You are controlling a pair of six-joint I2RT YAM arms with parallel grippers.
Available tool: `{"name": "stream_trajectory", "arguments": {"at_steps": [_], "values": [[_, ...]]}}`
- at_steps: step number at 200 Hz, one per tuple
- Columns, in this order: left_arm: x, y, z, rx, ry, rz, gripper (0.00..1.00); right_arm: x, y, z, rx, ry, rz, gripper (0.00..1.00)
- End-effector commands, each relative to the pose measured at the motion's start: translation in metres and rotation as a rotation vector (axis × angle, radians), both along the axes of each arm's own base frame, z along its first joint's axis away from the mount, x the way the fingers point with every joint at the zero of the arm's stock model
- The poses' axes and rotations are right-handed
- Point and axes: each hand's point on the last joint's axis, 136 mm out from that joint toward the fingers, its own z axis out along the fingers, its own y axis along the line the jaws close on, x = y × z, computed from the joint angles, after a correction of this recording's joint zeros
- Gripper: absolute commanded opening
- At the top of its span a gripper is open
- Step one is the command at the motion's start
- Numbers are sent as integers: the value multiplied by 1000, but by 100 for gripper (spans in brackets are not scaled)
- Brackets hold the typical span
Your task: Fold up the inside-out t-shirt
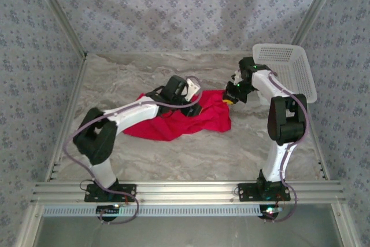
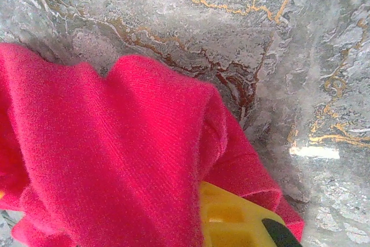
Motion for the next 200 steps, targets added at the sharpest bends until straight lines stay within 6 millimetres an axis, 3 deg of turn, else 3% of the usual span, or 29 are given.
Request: {"name": "stream_trajectory", "arguments": {"at_steps": [1, 30, 44, 52, 66, 75, 112, 132, 147, 165, 180, 200], "values": [[11, -25, 12, -35, -67, -73, 65, -4, 2, 17, 23, -32, 25, 2], [17, -36, -2, -9, -44, -88, 66, -5, 2, 20, 26, -37, 24, 2], [22, -34, -11, 29, -42, -81, 61, -5, 2, 22, 27, -43, 22, 2], [26, -31, -16, 50, -37, -75, 52, -5, 2, 23, 28, -45, 23, 2], [37, -22, -19, 88, -9, -44, 16, -6, 2, 25, 23, -50, 27, 2], [44, -16, -17, 105, 12, -14, 0, -8, 0, 25, 17, -50, 27, 2], [50, -7, 13, 98, 13, 41, 0, -6, -10, 13, -56, -41, 18, 2], [46, -3, 41, 56, 13, 65, 0, 10, -23, 3, -146, -51, -10, 3], [41, -2, 63, -8, 46, 86, 0, 27, -27, -6, -181, -65, -19, 13], [37, -11, 78, -173, 143, 105, 0, 44, -23, -13, -192, -83, -19, 33], [38, -18, 78, -304, 253, 140, 0, 47, -20, -6, -181, -84, -16, 42], [47, -16, 69, -408, 371, 197, 0, 34, -24, 11, -214, -92, -10, 54]]}}
